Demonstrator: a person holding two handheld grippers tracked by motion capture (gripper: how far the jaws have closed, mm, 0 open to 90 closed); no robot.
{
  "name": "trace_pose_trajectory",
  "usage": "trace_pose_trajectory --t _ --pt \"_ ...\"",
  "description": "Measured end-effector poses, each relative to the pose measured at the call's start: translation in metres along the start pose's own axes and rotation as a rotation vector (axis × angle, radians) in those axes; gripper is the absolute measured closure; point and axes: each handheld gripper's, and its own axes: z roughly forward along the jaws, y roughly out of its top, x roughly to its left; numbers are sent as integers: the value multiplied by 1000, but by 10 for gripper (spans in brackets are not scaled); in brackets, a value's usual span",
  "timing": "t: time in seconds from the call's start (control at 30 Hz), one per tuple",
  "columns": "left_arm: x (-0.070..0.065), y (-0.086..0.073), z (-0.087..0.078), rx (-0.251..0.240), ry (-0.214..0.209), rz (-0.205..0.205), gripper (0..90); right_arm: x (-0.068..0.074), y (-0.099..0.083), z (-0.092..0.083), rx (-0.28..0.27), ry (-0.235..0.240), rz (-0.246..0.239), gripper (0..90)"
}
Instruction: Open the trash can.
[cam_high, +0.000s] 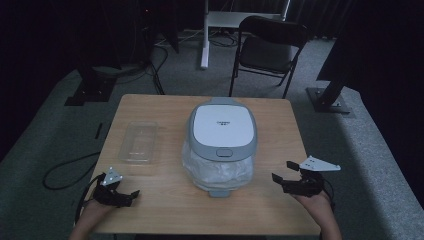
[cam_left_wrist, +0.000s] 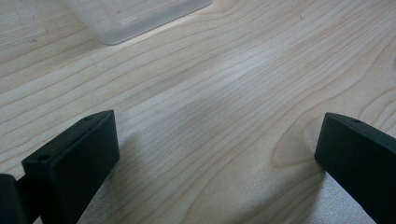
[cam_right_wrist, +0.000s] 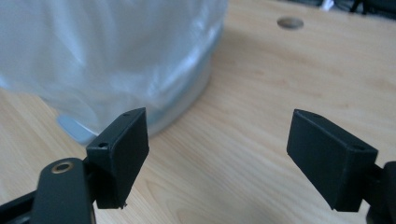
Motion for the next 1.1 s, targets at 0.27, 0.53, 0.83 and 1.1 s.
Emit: trace_pose_trajectory --t 0.27,0.53,0.83,1.1 --pt "0 0 0 0 0 0 5 12 30 -18 -96 59 -22 282" --pt "0 0 0 -1 -1 1 5 27 58 -32 -165 96 -68 380" --pt "0 0 0 -1 -1 1 5 39 85 -37 -238 167 -108 470" --pt "0 0 0 0 -1 1 5 49 102 -33 -267 230 -134 633"
